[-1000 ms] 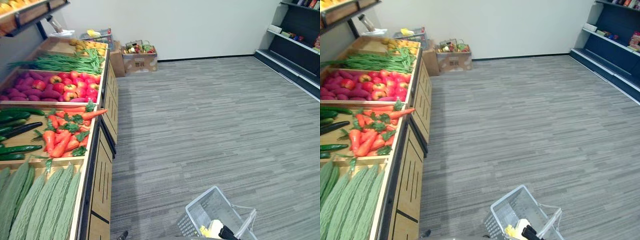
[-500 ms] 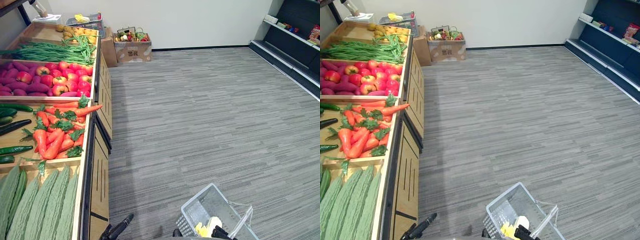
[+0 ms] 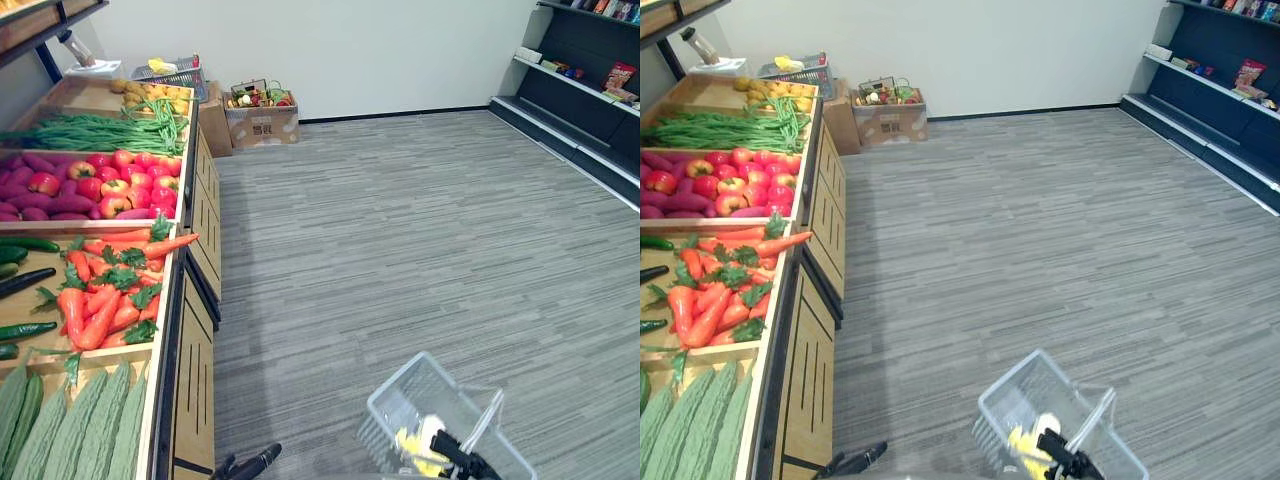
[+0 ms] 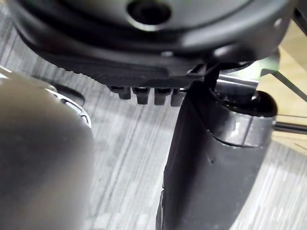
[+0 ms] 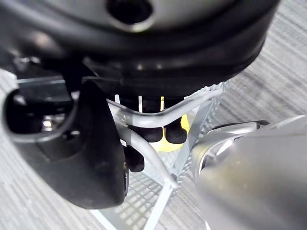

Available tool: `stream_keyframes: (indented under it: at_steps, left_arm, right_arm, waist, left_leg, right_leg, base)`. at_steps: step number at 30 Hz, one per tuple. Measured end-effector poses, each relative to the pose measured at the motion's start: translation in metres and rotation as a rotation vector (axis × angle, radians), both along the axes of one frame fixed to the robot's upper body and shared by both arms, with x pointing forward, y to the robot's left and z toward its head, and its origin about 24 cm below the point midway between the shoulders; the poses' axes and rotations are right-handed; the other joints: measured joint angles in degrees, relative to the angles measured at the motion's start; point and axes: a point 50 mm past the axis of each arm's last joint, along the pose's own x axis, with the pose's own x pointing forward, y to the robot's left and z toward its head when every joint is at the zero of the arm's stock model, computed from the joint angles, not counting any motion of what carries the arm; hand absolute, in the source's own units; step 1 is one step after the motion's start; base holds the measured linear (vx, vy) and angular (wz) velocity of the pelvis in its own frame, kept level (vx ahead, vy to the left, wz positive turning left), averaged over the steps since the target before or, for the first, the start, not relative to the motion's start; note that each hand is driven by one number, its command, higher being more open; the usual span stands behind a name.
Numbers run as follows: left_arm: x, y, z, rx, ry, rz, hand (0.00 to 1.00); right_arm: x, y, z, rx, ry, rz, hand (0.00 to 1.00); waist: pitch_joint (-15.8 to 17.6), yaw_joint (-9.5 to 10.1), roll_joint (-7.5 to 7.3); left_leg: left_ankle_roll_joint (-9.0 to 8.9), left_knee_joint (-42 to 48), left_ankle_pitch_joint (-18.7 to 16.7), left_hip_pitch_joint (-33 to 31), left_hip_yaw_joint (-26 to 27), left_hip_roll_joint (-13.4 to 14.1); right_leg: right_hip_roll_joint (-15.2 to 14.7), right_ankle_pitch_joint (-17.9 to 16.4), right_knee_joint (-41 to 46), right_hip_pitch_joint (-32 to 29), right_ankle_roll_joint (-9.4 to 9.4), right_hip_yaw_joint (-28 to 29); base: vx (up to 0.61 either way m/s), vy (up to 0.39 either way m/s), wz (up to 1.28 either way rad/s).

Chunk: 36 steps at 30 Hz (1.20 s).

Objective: Pick vegetable in the basket

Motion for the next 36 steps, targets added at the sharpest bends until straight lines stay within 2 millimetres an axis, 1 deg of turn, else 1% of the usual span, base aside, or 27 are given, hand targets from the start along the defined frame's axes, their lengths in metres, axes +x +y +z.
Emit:
stream_keyframes:
  at_steps: [2,5,7,8,9,10,11,12,13,14,15,16,17,18,19,20,21,22,24,25,26,27,28,29,31,33,36]
  left_arm:
    - [-0.004,0.005,0.0,0.018,0.017,0.009,1.0]
    - [-0.013,0.005,-0.002,0.012,0.058,0.004,1.0]
    - [-0.019,0.007,-0.003,0.012,0.09,0.002,1.0]
    - [-0.021,0.008,-0.003,0.013,0.096,0.011,1.0]
    - [-0.023,0.007,-0.003,0.008,0.097,0.04,1.0]
    - [-0.022,0.002,-0.004,-0.004,0.091,0.04,1.0]
    - [-0.02,0.001,-0.004,-0.007,0.087,0.038,1.0]
    - [-0.017,-0.001,-0.004,-0.013,0.077,0.037,1.0]
    - [-0.016,0.0,-0.004,-0.012,0.071,0.043,1.0]
    - [-0.017,0.0,-0.004,-0.012,0.069,0.052,1.0]
    - [-0.017,0.002,-0.003,-0.011,0.051,0.093,1.0]
    - [-0.014,0.006,-0.001,-0.002,0.024,0.115,1.0]
    - [-0.01,0.007,0.0,0.002,-0.007,0.121,1.0]
    - [-0.002,0.007,0.002,-0.005,-0.043,0.14,1.0]
    - [0.005,0.006,0.003,-0.012,-0.075,0.154,1.0]
    - [0.007,0.006,0.003,-0.012,-0.081,0.153,1.0]
    - [0.009,0.005,0.004,-0.016,-0.087,0.15,1.0]
    - [0.01,0.004,0.003,-0.02,-0.087,0.15,1.0]
    - [0.015,0.004,0.004,-0.033,-0.098,0.158,1.0]
    - [0.019,0.005,0.005,-0.034,-0.105,0.158,1.0]
    - [0.02,0.006,0.005,-0.032,-0.11,0.156,1.0]
    - [0.022,0.005,0.005,-0.03,-0.108,0.154,1.0]
    - [0.016,0.002,0.003,-0.03,-0.087,0.153,1.0]
    - [0.015,0.003,0.003,-0.025,-0.08,0.156,1.0]
    - [0.018,0.01,0.005,-0.004,-0.083,0.148,1.0]
    - [0.016,0.012,0.004,0.005,-0.064,0.153,1.0]
    - [0.01,0.01,0.002,-0.002,-0.037,0.157,1.0]
  right_arm:
    - [-0.007,0.001,-0.002,0.018,0.003,-0.048,0.0]
    - [-0.012,-0.001,-0.002,0.02,0.007,-0.082,0.0]
    - [-0.021,0.004,-0.005,0.042,0.023,-0.129,0.0]
    - [-0.025,0.007,-0.006,0.054,0.028,-0.142,0.0]
    - [-0.028,0.01,-0.007,0.063,0.036,-0.156,0.0]
    - [-0.032,0.008,-0.008,0.064,0.051,-0.175,0.0]
    - [-0.034,0.008,-0.008,0.065,0.058,-0.181,0.0]
    - [-0.033,0.008,-0.008,0.069,0.058,-0.19,0.0]
    - [-0.034,0.007,-0.009,0.073,0.068,-0.189,0.0]
    - [-0.036,0.007,-0.009,0.075,0.073,-0.19,0.0]
    - [-0.039,0.008,-0.01,0.08,0.089,-0.189,0.0]
    - [-0.041,0.007,-0.01,0.083,0.104,-0.184,0.0]
    - [-0.044,0.006,-0.011,0.085,0.122,-0.177,0.0]
    - [-0.05,0.006,-0.012,0.086,0.147,-0.172,0.0]
    - [-0.056,0.003,-0.012,0.083,0.171,-0.169,0.0]
    - [-0.058,0.003,-0.013,0.082,0.181,-0.165,0.0]
    - [-0.06,0.003,-0.013,0.084,0.187,-0.162,0.0]
    - [-0.06,0.003,-0.013,0.086,0.185,-0.153,0.0]
    - [-0.05,0.006,-0.012,0.094,0.162,-0.108,0.0]
    - [-0.045,0.008,-0.012,0.098,0.149,-0.101,0.0]
    - [-0.043,0.009,-0.012,0.099,0.142,-0.1,0.0]
    - [-0.041,0.009,-0.012,0.102,0.138,-0.091,0.0]
    - [-0.041,0.006,-0.011,0.089,0.144,-0.06,0.0]
    - [-0.04,0.008,-0.011,0.092,0.146,-0.046,0.0]
    - [-0.032,0.015,-0.011,0.091,0.127,0.017,0.0]
    - [-0.028,0.019,-0.011,0.092,0.109,0.037,0.0]
    - [-0.024,0.022,-0.011,0.098,0.099,0.04,0.0]
  waist:
    - [0.0,-0.08,-0.7]
    - [0.1,-0.15,-0.43]
    - [0.4,-0.1,-0.74]
    - [0.7,-0.08,-0.91]
    - [1.4,-0.1,-0.32]
    - [1.9,-0.27,1.08]
    - [1.8,-0.29,1.45]
    - [1.6,-0.29,1.21]
    - [1.3,-0.44,0.8]
    - [0.9,-0.45,1.18]
    - [-0.5,-0.42,0.49]
    - [-0.7,-0.44,1.08]
    - [-0.5,-0.44,1.54]
    - [-0.2,-0.43,1.55]
    - [-0.1,-0.35,1.51]
    - [-0.1,-0.33,1.35]
    - [-0.1,-0.33,0.91]
    - [-0.1,-0.33,0.65]
    - [0.0,-0.09,-0.05]
    - [0.4,0.3,-0.87]
    - [0.6,0.47,-1.34]
    - [0.9,0.91,-1.84]
    - [0.5,1.45,-1.1]
    - [0.3,1.7,-0.74]
    - [0.8,1.61,-2.73]
    - [0.8,1.83,-3.13]
    - [0.2,2.3,-3.04]
  left_leg:
    - [-0.44,1.4,-1.3,0.5,-1.2,0.5]
    - [-2.0,3.4,-2.7,-0.3,-1.6,3.0]
    - [-5.03,5.6,-4.9,-0.9,-1.9,5.9]
    - [-6.19,6.0,-5.7,-0.4,-1.5,6.8]
    - [-7.92,6.4,-6.7,1.4,-1.2,9.2]
    - [-8.32,6.4,-6.7,2.9,-0.7,11.6]
    - [-8.83,6.7,-6.4,2.9,-0.4,12.3]
    - [-9.19,7.8,-5.0,2.7,0.3,13.0]
    - [-8.34,11.0,-3.6,1.6,0.4,13.8]
    - [-7.45,13.6,-2.8,0.4,0.3,14.3]
    - [-4.86,20.0,-0.6,-2.8,0.3,15.7]
    - [-3.85,26.5,1.9,-6.2,0.2,17.9]
    - [-2.88,33.1,5.8,-9.6,-0.3,20.1]
    - [-3.25,42.8,4.9,-14.2,-2.0,21.6]
    - [-3.96,47.8,2.0,-17.2,-1.5,21.5]
    - [-4.28,47.9,0.6,-17.9,-0.6,21.0]
    - [-4.97,44.4,-1.5,-18.8,2.1,19.2]
    - [-5.14,41.3,-1.9,-19.2,3.5,18.0]
    - [-5.68,27.3,-2.5,-21.5,5.4,13.3]
    - [-5.27,19.3,-1.5,-22.7,4.9,9.8]
    - [-5.06,15.4,0.1,-23.4,4.4,7.9]
    - [-4.85,8.7,6.5,-23.5,1.9,4.7]
    - [-4.11,5.1,13.7,-22.5,0.4,3.8]
    - [-1.63,4.6,14.0,-22.2,0.6,3.2]
    - [-0.51,4.5,13.6,-21.9,0.7,1.4]
    - [-0.02,4.0,13.4,-20.5,0.8,0.7]
    - [0.04,0.5,13.4,-16.3,1.9,-0.3]
  right_leg:
    - [-1.8,-2.3,-2.5,-0.6,-0.35,0.5]
    - [-2.0,-0.5,-16.7,-1.0,0.38,2.6]
    - [-1.0,6.6,-30.4,0.8,0.99,5.0]
    - [-0.5,11.0,-31.9,1.8,1.94,4.2]
    - [1.7,14.0,-31.0,3.2,-0.27,3.3]
    - [3.6,10.4,-27.4,2.9,-1.94,2.9]
    - [4.0,8.5,-25.1,1.9,-2.35,3.0]
    - [4.0,5.4,-21.3,0.3,-3.27,3.0]
    - [4.5,3.6,-19.8,0.3,-4.15,3.0]
    - [5.0,2.9,-19.8,0.4,-4.49,3.0]
    - [6.0,2.2,-21.4,1.2,-5.06,3.2]
    - [7.3,2.2,-23.8,3.0,-5.1,2.9]
    - [8.7,2.2,-26.6,5.3,-5.21,2.9]
    - [9.7,2.7,-30.4,8.8,-5.9,2.3]
    - [10.0,4.2,-33.7,12.7,-6.98,1.2]
    - [10.0,4.3,-35.0,14.5,-7.2,0.9]
    - [9.7,4.4,-37.1,17.0,-7.29,0.4]
    - [9.5,4.4,-37.9,17.9,-7.29,0.4]
    - [8.7,4.4,-39.0,19.2,-7.29,0.4]
    - [7.4,4.2,-39.2,19.7,-6.97,0.5]
    - [6.5,3.9,-39.2,20.0,-6.46,0.5]
    - [5.1,3.2,-39.2,20.9,-5.38,0.9]
    - [5.3,2.3,-39.4,21.6,-4.07,2.3]
    - [5.3,1.9,-39.5,21.7,-3.51,3.0]
    - [3.8,2.2,-39.6,21.5,-3.36,5.7]
    - [3.1,2.2,-38.3,22.0,-3.3,6.9]
    - [2.0,2.5,-37.8,23.7,-2.74,8.3]
  base:
    - [0.05,-0.021,0.36]
    - [0.1,-0.14,0.1]
    - [0.22,-0.284,0.05]
    - [0.31,-0.375,-0.01]
    - [0.32,-0.364,-0.01]
    - [0.37,-0.407,-0.01]
    - [0.38,-0.366,-0.08]
    - [0.42,-0.388,-0.13]
    - [0.3,-0.266,-0.15]
    - [0.38,-0.34,-0.18]
    - [0.3,-0.254,-0.12]
    - [0.44,-0.363,-0.06]
    - [0.34,-0.264,0.12]
    - [0.39,-0.286,0.24]
    - [0.31,-0.21,0.27]
    - [0.32,-0.166,0.27]
    - [0.25,-0.106,0.14]
    - [0.36,-0.074,0.07]
    - [0.3,0.025,0.0]
    - [0.18,0.085,0.02]
    - [0.21,0.135,0.0]
    - [0.21,0.152,-0.11]
    - [0.22,0.151,-0.17]
    - [0.28,0.153,-0.06]
    - [0.23,0.126,0.11]
    - [0.16,0.126,0.08]
    - [0.09,0.104,-0.11]
